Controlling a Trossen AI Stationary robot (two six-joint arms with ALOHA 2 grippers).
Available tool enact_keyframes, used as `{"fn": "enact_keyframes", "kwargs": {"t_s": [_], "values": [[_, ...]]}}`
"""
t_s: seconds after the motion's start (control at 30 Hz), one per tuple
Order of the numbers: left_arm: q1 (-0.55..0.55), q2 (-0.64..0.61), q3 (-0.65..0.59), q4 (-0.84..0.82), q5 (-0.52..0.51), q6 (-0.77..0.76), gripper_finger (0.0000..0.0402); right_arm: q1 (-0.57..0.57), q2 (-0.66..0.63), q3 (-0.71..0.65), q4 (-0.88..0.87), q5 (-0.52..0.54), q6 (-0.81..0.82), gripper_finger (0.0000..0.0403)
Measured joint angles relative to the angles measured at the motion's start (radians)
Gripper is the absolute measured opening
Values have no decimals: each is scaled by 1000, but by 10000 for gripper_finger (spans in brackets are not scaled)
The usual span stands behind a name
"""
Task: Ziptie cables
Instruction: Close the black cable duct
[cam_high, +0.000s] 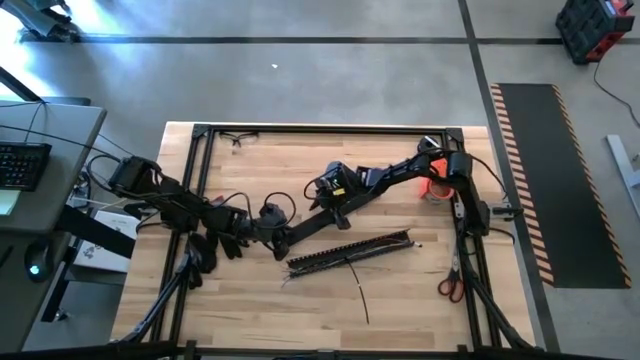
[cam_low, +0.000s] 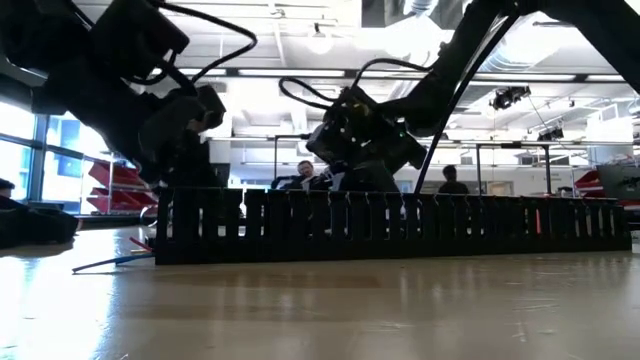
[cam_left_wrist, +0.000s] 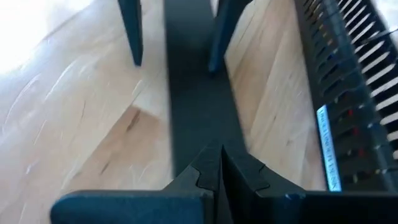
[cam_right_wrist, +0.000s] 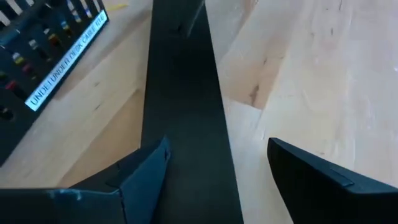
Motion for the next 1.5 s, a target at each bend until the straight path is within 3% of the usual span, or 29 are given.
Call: {"fn": "enact_keyframes", "kwargs": {"t_s": [0.13, 0.3, 0.43, 0.63, 0.8, 0.93, 1.27, 1.37, 1.5], "values": [[0, 1, 0, -41, -2, -21, 0, 6, 1, 0, 4, 21, 42, 291], [0, 0, 0, -40, -33, -9, 0, 22, 1, 0, 45, 164, 270, 300], [0, -3, 0, -37, -96, 13, 0, 33, 4, -2, 84, 190, 382, 300], [0, -9, 0, -37, -106, 30, 0, 19, -31, -3, 110, 171, 297, 300], [0, -38, 0, -36, -115, 32, 0, 4, -46, -1, 74, 37, 94, 300], [-1, -42, 0, -38, -116, 40, 0, 12, -20, -2, 50, 17, -28, 300], [-1, -42, 0, -35, -116, 38, 0, 16, 70, 2, 89, 8, -28, 297], [-1, -42, 0, -36, -116, 33, 0, 16, 98, 4, 88, 6, -15, 273], [-5, -42, 0, -29, -139, 33, 0, 15, 132, 8, 104, -5, -7, 207]]}}
